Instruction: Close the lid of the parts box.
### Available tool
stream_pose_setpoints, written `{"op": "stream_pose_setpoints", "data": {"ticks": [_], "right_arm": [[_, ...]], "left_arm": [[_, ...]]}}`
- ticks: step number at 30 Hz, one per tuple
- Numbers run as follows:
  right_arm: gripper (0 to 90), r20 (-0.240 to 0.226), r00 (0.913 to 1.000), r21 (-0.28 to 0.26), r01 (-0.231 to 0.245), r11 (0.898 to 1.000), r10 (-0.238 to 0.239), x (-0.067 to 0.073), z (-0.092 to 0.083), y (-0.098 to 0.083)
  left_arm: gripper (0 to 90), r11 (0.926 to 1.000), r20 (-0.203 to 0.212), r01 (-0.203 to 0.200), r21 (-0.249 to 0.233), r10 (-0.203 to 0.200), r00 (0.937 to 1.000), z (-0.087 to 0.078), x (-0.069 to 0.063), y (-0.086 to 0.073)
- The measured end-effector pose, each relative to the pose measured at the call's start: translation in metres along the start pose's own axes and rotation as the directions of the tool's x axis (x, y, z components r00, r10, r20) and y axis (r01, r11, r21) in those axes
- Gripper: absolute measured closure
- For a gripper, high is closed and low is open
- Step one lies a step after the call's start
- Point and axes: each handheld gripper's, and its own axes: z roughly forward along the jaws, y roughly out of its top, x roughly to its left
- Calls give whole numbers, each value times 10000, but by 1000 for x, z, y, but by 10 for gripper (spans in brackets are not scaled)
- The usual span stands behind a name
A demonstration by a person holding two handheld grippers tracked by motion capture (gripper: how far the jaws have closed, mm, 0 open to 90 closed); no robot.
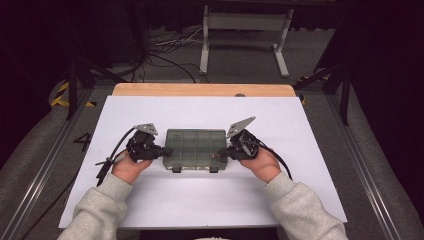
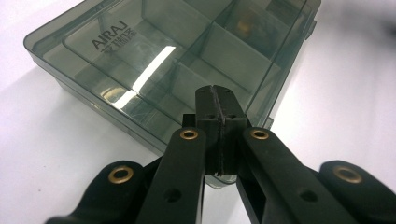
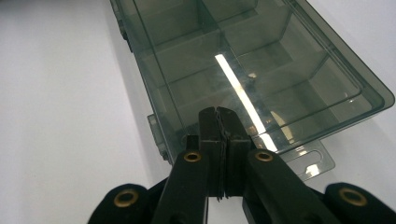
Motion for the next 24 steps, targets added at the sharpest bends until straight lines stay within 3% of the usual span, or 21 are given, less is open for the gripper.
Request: {"op": "stream_pose_setpoints", "data": {"ticks": [7,9,10,12,21,24], "right_arm": [[900,86,9999,-207,150,9997,-148,2,0,-3],[900,122,9998,-248,171,9995,-168,2,0,-4],[900,123,9998,-252,172,9995,-169,2,0,-4],[900,-63,9997,-63,243,9997,-243,3,5,-5],[897,309,9991,-46,298,9995,-297,7,4,-5],[851,494,9982,-114,359,9993,-353,7,1,-4]], "left_arm": [[897,9995,-25,8,-329,-9,10000,0,1,-5],[897,9995,-48,3,-321,-4,10000,1,1,-5],[897,10000,-272,-48,-50,46,9996,3,0,-4],[898,9998,-182,-135,-122,133,9997,4,-2,-6],[896,9999,-498,-96,-89,92,9987,4,-6,-4],[894,9996,-517,-182,-218,170,9985,2,-8,-3]]}}
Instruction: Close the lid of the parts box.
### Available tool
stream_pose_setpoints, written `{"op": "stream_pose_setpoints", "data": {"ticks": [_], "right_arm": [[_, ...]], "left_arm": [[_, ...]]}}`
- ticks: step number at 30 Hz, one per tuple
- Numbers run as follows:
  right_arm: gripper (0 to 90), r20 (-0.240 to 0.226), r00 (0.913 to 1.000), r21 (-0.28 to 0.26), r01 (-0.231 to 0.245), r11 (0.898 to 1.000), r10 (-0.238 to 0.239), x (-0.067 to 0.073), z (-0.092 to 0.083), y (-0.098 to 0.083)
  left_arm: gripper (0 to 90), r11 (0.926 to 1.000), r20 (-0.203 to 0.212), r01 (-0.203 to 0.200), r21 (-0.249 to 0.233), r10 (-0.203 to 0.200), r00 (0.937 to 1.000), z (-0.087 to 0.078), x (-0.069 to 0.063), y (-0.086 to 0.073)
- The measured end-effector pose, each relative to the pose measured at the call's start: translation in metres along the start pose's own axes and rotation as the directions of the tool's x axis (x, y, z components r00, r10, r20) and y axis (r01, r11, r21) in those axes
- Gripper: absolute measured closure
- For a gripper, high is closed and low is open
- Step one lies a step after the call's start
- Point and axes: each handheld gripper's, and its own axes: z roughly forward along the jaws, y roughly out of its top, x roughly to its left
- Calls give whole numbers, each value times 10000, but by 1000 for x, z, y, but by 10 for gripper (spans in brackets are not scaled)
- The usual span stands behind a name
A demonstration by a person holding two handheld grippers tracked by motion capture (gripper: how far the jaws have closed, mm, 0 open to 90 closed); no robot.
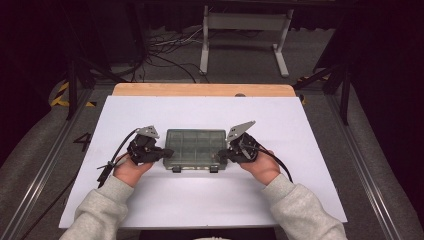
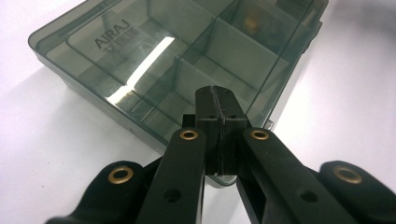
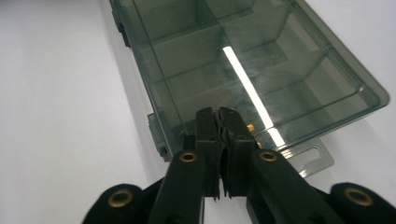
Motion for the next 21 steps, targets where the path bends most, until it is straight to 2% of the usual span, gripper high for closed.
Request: {"op": "stream_pose_setpoints", "data": {"ticks": [4,6,12,13,14,15,16,18,20,21], "right_arm": [[762,211,9998,-351,36,9994,-29,1,-8,1],[687,325,9994,-535,124,9985,-107,2,-14,2],[397,770,9970,-1286,179,9915,-80,5,-33,2],[397,770,9970,-1286,179,9915,-80,5,-33,2],[347,933,9956,-1369,129,9905,-1,5,-36,1],[291,997,9949,-1466,-13,9892,161,5,-40,0],[258,1032,9944,-1567,-68,9876,232,5,-43,-1],[209,1105,9934,-1852,-106,9826,316,5,-49,-4],[154,1176,9922,-2306,-122,9730,403,6,-58,-8],[130,1205,9918,-2491,-113,9684,426,7,-63,-11]], "left_arm": [[827,9993,64,-58,-363,61,10000,-6,-3,2],[780,9985,16,-139,-539,140,9999,-9,-5,3],[545,9950,47,-97,-992,102,9999,-18,-11,4],[504,9950,47,-97,-992,102,9999,-18,-11,4],[504,9937,16,-121,-1117,123,9999,-20,-11,4],[448,9926,31,-92,-1214,97,9999,-21,-11,4],[405,9915,26,-40,-1299,44,10000,-22,-11,4],[297,9902,-291,-43,-1397,2,9996,-24,-11,4],[191,9858,-295,197,-1669,-249,9993,-27,-11,2],[155,9858,-295,197,-1669,-249,9993,-27,-11,2]]}}
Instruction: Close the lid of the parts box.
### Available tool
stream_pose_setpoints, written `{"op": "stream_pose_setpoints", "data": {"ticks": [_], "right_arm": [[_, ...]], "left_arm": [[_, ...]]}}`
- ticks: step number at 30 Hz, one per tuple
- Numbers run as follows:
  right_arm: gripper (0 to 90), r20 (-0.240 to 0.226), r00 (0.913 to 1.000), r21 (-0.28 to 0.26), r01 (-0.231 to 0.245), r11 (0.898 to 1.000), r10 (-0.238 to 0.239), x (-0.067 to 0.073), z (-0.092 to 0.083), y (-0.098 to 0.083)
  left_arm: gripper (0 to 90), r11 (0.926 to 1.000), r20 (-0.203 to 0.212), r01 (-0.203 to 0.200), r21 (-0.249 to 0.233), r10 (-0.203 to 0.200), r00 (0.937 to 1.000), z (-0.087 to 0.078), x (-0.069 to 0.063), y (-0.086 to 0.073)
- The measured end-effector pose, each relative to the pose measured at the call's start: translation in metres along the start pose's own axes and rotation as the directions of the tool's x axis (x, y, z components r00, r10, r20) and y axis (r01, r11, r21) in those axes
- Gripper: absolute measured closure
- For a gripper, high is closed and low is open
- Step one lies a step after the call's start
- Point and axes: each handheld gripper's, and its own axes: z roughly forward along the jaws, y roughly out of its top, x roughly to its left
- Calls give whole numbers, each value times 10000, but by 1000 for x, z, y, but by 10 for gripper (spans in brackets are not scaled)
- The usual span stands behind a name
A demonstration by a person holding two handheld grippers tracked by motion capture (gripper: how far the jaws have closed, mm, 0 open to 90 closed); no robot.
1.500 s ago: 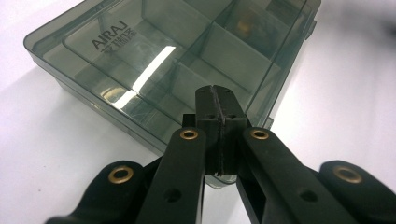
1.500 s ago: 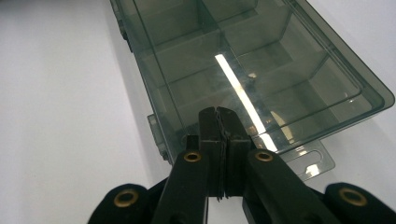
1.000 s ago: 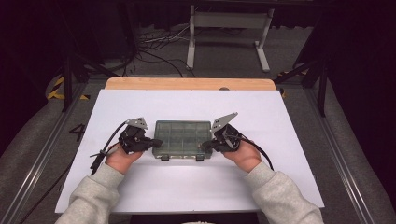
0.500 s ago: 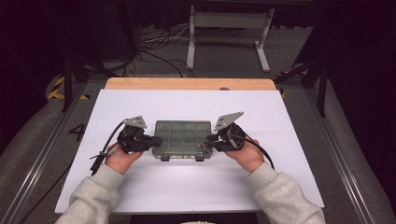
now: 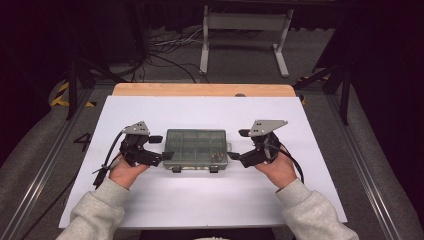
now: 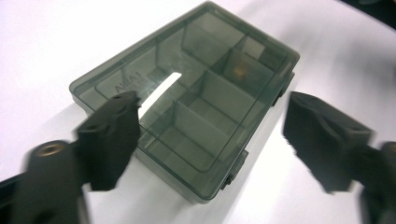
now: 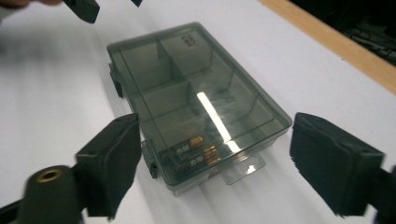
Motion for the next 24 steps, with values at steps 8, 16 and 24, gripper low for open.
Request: {"op": "stream_pose_setpoints", "data": {"ticks": [8,16,24], "right_arm": [[8,279,9996,-1023,-8,9948,36,-2,-25,-9],[0,533,9984,-2048,288,9784,-183,-2,-47,-25],[0,780,9968,-2693,396,9622,-192,0,-60,-46]], "left_arm": [[15,9965,215,-61,-837,79,9997,-12,-4,-3],[0,9828,13,-328,-1817,336,9994,-23,-12,-13],[0,9527,-109,-335,-3022,317,9994,-37,-18,-25]]}}
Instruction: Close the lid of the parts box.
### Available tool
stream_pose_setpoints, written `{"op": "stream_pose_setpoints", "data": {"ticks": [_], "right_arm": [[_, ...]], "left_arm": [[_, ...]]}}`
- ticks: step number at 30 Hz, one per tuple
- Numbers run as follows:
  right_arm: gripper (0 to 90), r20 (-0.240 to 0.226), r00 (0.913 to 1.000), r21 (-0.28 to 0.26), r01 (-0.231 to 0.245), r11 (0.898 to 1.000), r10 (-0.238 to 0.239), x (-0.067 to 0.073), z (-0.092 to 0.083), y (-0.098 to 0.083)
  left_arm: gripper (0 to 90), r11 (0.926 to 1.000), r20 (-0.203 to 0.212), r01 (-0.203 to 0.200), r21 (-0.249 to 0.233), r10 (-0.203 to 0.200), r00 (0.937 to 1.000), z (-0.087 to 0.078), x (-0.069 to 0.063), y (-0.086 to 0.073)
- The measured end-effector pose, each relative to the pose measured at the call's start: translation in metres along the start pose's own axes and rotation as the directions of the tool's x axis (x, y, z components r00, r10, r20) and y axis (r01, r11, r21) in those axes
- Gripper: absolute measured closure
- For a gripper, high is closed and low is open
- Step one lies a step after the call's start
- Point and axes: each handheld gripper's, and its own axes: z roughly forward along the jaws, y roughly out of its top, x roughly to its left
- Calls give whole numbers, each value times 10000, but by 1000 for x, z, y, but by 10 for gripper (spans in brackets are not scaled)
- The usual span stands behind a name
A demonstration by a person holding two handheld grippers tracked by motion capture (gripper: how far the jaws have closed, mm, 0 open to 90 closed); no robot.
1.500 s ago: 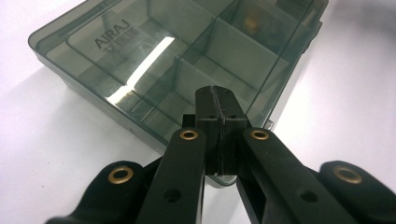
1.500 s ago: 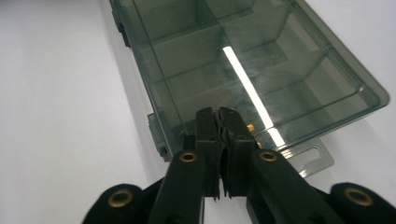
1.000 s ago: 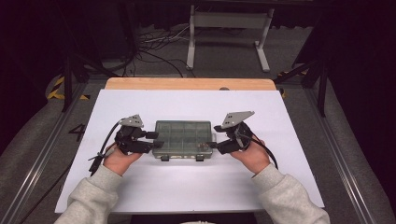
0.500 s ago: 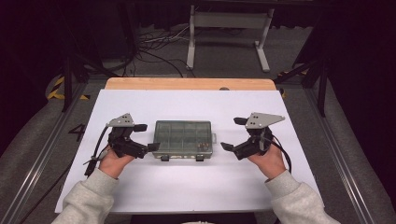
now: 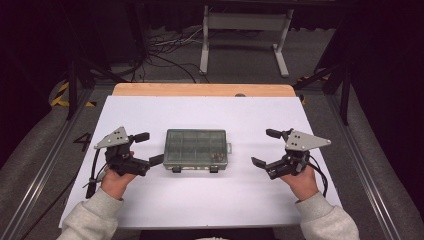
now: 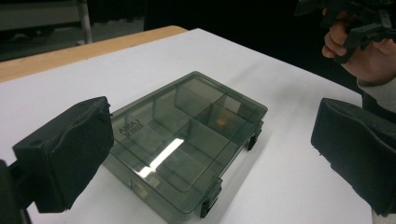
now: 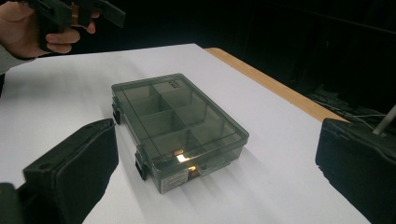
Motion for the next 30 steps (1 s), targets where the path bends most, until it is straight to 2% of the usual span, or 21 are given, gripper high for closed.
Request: {"op": "stream_pose_setpoints", "data": {"ticks": [2,6,9,11,13,16,19,20,23,24,26,28,30], "right_arm": [[0,240,9997,-312,40,9995,-33,0,-6,-8],[0,252,9996,-406,-106,9991,116,0,-10,-15],[0,284,9995,-560,-115,9984,132,1,-14,-22],[0,362,9993,-736,71,9973,-44,4,-16,-27],[0,338,9994,-697,76,9975,-53,6,-16,-30],[0,331,9995,-865,4,9963,25,8,-18,-36],[0,603,9981,-1031,-56,9947,119,10,-20,-43],[0,671,9977,-1092,13,9940,61,11,-20,-45],[0,578,9982,-830,-120,9965,169,13,-18,-48],[0,538,9984,-868,-137,9961,184,14,-17,-50],[0,519,9985,-1175,-113,9930,175,15,-16,-56],[0,514,9984,-1253,-159,9920,225,15,-16,-60],[0,551,9980,-1077,-243,9939,304,14,-14,-67]], "left_arm": [[0,9998,40,22,-179,-21,10000,-3,-2,-6],[1,10000,-84,-24,-78,23,10000,-3,-3,-15],[0,9994,-272,-287,-204,281,9992,-3,-4,-22],[0,9988,-278,-354,-340,345,9990,-5,-6,-24],[0,9976,-418,-456,-516,435,9982,-7,-6,-28],[0,9979,-541,-258,-588,226,9983,-7,-5,-36],[0,9976,-541,-158,-675,121,9985,-6,-3,-42],[0,9970,-628,-233,-737,187,9978,-6,-3,-44],[1,9970,-661,-177,-752,127,9977,-6,-3,-46],[1,9960,-999,-181,-869,94,9950,-6,-3,-49],[1,9963,-1014,-145,-848,58,9948,-6,-1,-51],[1,9965,-1036,-49,-834,-38,9946,-7,0,-54],[1,9961,-1053,-98,-872,5,9944,-6,1,-60]]}}
